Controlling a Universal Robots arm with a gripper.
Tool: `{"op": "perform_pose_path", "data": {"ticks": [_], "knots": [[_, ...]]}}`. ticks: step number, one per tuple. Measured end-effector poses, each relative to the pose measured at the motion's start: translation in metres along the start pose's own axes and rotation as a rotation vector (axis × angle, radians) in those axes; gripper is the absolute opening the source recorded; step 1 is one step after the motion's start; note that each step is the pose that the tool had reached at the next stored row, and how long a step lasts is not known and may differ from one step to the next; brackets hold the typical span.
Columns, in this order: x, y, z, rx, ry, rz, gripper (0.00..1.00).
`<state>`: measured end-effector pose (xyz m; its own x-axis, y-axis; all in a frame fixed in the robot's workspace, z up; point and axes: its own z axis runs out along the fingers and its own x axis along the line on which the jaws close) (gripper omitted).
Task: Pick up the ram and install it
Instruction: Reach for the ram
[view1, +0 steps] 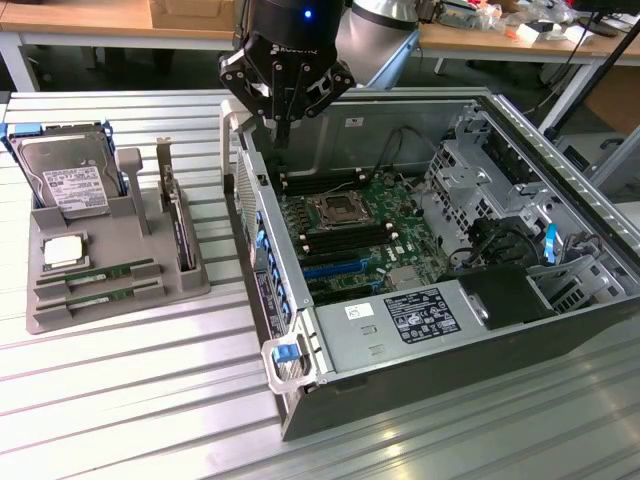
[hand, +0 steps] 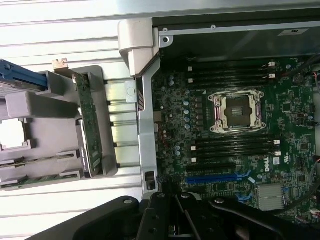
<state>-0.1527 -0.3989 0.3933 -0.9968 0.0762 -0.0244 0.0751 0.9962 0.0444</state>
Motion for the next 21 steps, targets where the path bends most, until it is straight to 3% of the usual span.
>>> {"op": "perform_pose_path", "data": {"ticks": [21], "knots": [[0.0051, -0.0004, -0.0001, 0.0000, 0.0000, 0.000, 0.11]]}}
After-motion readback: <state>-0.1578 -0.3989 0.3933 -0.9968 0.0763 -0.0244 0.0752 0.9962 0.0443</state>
